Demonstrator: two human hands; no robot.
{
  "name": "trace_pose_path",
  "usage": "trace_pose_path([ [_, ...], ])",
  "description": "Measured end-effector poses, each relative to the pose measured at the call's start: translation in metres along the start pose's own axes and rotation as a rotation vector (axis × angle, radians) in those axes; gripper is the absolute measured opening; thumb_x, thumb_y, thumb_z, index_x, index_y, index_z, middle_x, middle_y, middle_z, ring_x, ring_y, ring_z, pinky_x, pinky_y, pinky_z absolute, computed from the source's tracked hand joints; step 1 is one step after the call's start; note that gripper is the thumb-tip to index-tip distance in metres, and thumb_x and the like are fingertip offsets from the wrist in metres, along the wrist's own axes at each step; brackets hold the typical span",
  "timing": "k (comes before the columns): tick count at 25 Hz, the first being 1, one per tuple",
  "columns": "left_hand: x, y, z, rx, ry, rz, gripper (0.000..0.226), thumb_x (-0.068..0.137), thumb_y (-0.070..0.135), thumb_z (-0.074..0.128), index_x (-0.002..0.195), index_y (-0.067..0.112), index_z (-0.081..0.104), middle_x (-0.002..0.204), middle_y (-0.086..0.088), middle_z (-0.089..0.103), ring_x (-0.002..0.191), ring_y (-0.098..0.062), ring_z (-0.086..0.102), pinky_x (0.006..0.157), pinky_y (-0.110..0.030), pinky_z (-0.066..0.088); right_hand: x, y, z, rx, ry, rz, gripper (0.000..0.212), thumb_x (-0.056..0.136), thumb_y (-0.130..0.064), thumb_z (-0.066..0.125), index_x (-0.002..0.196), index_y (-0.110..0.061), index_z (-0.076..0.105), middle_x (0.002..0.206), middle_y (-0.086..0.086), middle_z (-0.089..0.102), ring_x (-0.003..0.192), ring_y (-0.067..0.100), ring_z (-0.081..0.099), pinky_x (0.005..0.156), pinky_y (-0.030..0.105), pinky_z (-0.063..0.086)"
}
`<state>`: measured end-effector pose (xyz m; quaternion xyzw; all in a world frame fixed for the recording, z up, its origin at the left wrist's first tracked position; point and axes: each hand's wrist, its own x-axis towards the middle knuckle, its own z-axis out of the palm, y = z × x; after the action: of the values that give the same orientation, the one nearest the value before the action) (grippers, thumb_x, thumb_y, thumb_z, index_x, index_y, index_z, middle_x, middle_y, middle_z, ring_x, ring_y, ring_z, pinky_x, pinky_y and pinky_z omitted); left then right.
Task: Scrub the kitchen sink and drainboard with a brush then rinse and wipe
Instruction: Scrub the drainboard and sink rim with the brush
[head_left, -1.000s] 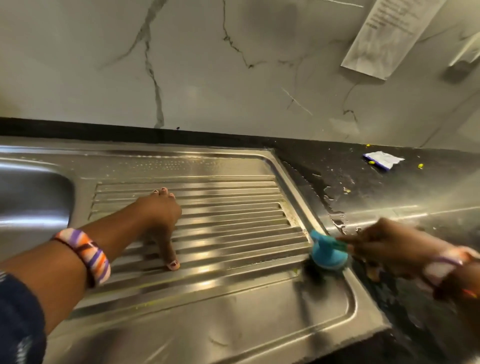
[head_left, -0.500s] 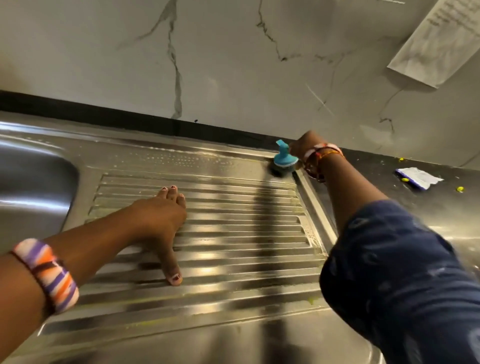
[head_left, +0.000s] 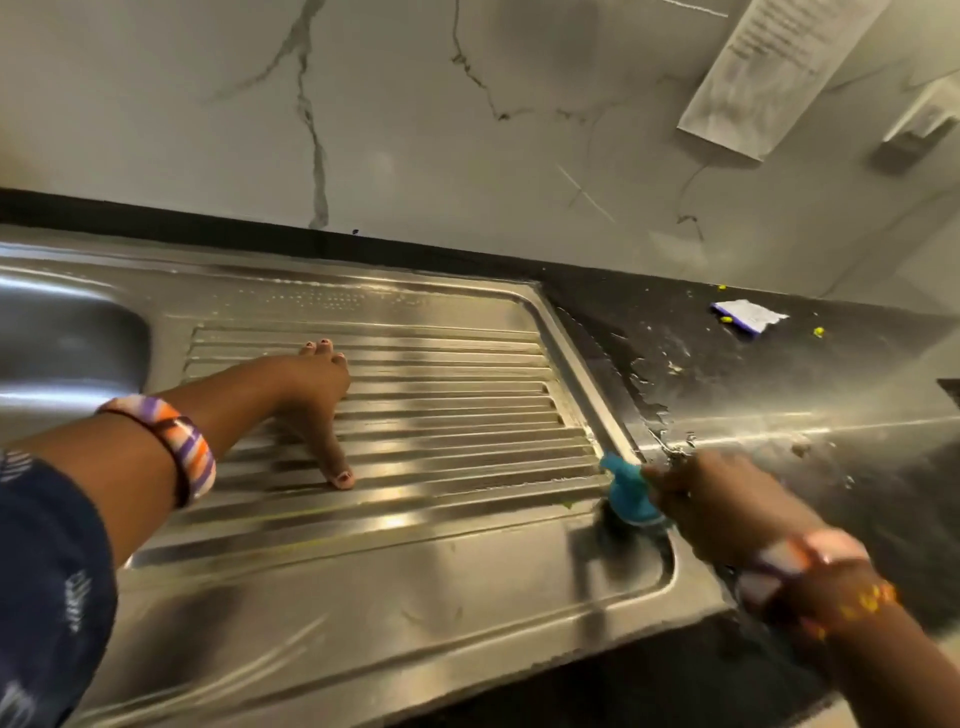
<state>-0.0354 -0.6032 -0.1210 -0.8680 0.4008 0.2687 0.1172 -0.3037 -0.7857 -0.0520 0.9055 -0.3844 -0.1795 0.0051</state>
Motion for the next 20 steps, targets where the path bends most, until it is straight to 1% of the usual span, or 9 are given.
trace_pose_path([
  [2, 0.002, 0.000, 0.001, 0.008, 0.017, -0.010, 0.137, 0.058, 0.063, 0.074, 0.146, -0.001, -0.010, 0.154, -0.018, -0.016, 0.144, -0.031, -0.008, 0.119, -0.039, 0.010, -0.032, -0.006, 0.023, -0.083, 0.079, 0.014, 0.028, 0.097, -0.035, 0.039, 0.121, -0.028, 0.052, 0.101, 0.004, 0.060, 0.097, 0.023, 0.062, 0.070, 0.028, 0.043],
  [5, 0.007, -0.003, 0.003, -0.004, 0.017, 0.003, 0.139, 0.058, 0.063, 0.074, 0.145, -0.001, -0.012, 0.154, -0.017, -0.018, 0.144, -0.031, -0.011, 0.119, -0.038, 0.007, -0.008, -0.033, 0.033, -0.124, 0.240, -0.004, 0.035, 0.099, -0.029, 0.034, 0.133, -0.027, 0.035, 0.104, 0.004, 0.058, 0.095, 0.023, 0.061, 0.067, 0.031, 0.043],
  [6, 0.008, -0.005, 0.004, -0.021, 0.011, 0.011, 0.139, 0.058, 0.063, 0.074, 0.145, 0.000, -0.014, 0.153, -0.017, -0.021, 0.143, -0.031, -0.013, 0.119, -0.037, 0.005, 0.015, -0.041, 0.029, -0.101, 0.307, -0.011, 0.036, 0.099, -0.027, 0.034, 0.135, -0.024, 0.034, 0.104, 0.006, 0.059, 0.095, 0.025, 0.061, 0.067, 0.032, 0.044],
  [8, 0.012, -0.011, 0.006, -0.052, -0.017, 0.036, 0.140, 0.058, 0.064, 0.073, 0.144, 0.003, -0.018, 0.151, -0.014, -0.026, 0.142, -0.029, -0.017, 0.117, -0.036, 0.002, 0.078, -0.055, 0.015, -0.007, 0.408, -0.021, 0.034, 0.098, -0.023, 0.037, 0.131, -0.016, 0.040, 0.106, 0.011, 0.060, 0.095, 0.029, 0.062, 0.071, 0.034, 0.047],
  [10, 0.018, -0.016, 0.009, -0.041, -0.022, 0.043, 0.142, 0.057, 0.066, 0.073, 0.144, 0.005, -0.021, 0.150, -0.012, -0.029, 0.142, -0.027, -0.019, 0.117, -0.035, 0.002, 0.148, -0.079, -0.007, 0.113, 0.434, -0.044, 0.032, 0.097, -0.023, 0.042, 0.125, -0.010, 0.049, 0.113, 0.016, 0.059, 0.100, 0.033, 0.060, 0.077, 0.035, 0.048],
  [13, 0.022, -0.014, 0.012, 0.006, -0.027, 0.041, 0.144, 0.055, 0.068, 0.073, 0.143, 0.005, -0.022, 0.149, -0.012, -0.031, 0.142, -0.028, -0.018, 0.119, -0.036, 0.005, 0.218, -0.112, -0.049, 0.215, 0.410, -0.106, 0.034, 0.094, -0.021, 0.049, 0.122, -0.003, 0.054, 0.119, 0.021, 0.059, 0.108, 0.037, 0.058, 0.087, 0.039, 0.047],
  [15, 0.022, -0.013, 0.008, 0.004, -0.040, 0.028, 0.145, 0.054, 0.068, 0.073, 0.143, 0.004, -0.022, 0.149, -0.012, -0.030, 0.142, -0.029, -0.017, 0.118, -0.036, 0.006, 0.243, -0.106, -0.072, 0.229, 0.359, -0.089, 0.035, 0.094, -0.021, 0.048, 0.119, 0.003, 0.055, 0.115, 0.022, 0.060, 0.105, 0.035, 0.058, 0.084, 0.036, 0.046],
  [17, 0.022, -0.010, 0.005, 0.013, -0.040, 0.014, 0.144, 0.055, 0.066, 0.074, 0.143, 0.003, -0.020, 0.150, -0.013, -0.028, 0.142, -0.030, -0.016, 0.118, -0.037, 0.007, 0.241, -0.075, -0.081, 0.303, 0.261, -0.062, 0.038, 0.096, -0.025, 0.047, 0.120, 0.003, 0.057, 0.102, 0.019, 0.061, 0.088, 0.030, 0.057, 0.074, 0.033, 0.044],
  [20, 0.016, -0.001, -0.002, 0.089, -0.040, 0.006, 0.136, 0.059, 0.065, 0.073, 0.147, -0.001, -0.006, 0.154, -0.018, -0.016, 0.144, -0.033, -0.008, 0.117, -0.036, 0.010, 0.193, -0.031, -0.072, 0.475, 0.102, -0.062, 0.035, 0.094, -0.032, 0.052, 0.122, -0.012, 0.060, 0.076, 0.010, 0.059, 0.059, 0.018, 0.050, 0.053, 0.026, 0.041],
])
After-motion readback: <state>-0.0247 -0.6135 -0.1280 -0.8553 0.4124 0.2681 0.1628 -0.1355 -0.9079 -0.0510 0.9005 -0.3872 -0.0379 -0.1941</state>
